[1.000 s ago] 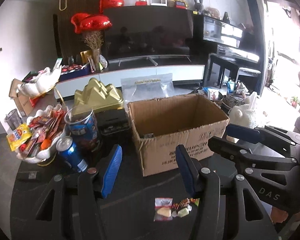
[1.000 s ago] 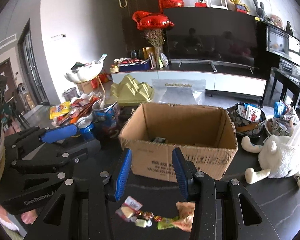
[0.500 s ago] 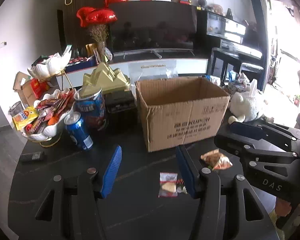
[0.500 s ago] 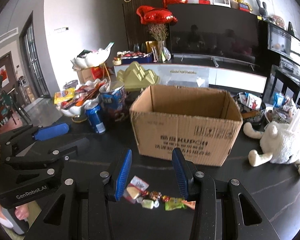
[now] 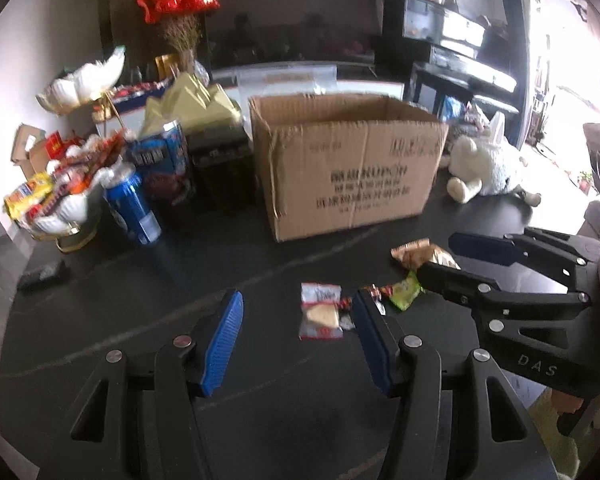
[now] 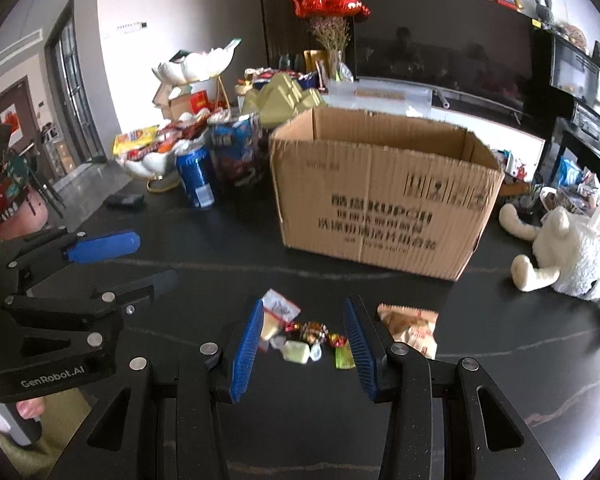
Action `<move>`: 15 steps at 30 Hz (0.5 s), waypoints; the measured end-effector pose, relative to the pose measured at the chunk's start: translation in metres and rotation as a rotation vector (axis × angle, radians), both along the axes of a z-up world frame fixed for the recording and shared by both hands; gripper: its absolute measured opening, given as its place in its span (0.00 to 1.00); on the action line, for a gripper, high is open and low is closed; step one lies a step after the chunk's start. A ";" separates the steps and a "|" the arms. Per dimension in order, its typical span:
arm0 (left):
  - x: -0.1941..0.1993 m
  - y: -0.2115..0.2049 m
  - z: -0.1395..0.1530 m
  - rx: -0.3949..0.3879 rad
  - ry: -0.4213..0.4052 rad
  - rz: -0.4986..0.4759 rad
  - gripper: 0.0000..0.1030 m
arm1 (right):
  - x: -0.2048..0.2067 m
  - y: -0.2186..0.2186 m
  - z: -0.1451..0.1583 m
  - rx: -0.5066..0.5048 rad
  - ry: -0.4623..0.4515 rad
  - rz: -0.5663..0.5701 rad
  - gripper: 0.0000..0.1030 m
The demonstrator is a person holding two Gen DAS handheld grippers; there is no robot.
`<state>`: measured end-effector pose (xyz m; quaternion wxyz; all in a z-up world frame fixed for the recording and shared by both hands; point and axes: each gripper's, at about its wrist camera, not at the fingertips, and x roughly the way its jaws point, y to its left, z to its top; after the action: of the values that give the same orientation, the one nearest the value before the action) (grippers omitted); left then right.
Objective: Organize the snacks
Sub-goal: 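Grasp the cheese-wedge packet with the left tool while the right tool grasps the red-gold candy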
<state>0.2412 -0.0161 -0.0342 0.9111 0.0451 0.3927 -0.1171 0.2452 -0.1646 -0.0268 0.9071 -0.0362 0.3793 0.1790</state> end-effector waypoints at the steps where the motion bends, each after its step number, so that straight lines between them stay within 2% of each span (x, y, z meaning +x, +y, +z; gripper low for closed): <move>1: 0.000 -0.001 -0.005 0.002 0.012 -0.005 0.54 | 0.001 0.001 -0.003 -0.007 0.011 0.004 0.42; 15: 0.021 -0.006 -0.047 0.015 0.115 -0.074 0.54 | 0.026 0.015 -0.042 -0.111 0.128 0.127 0.42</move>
<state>0.2625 -0.0224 -0.0809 0.8818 0.0594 0.4432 -0.1499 0.2716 -0.1500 -0.0685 0.8643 -0.0987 0.4429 0.2169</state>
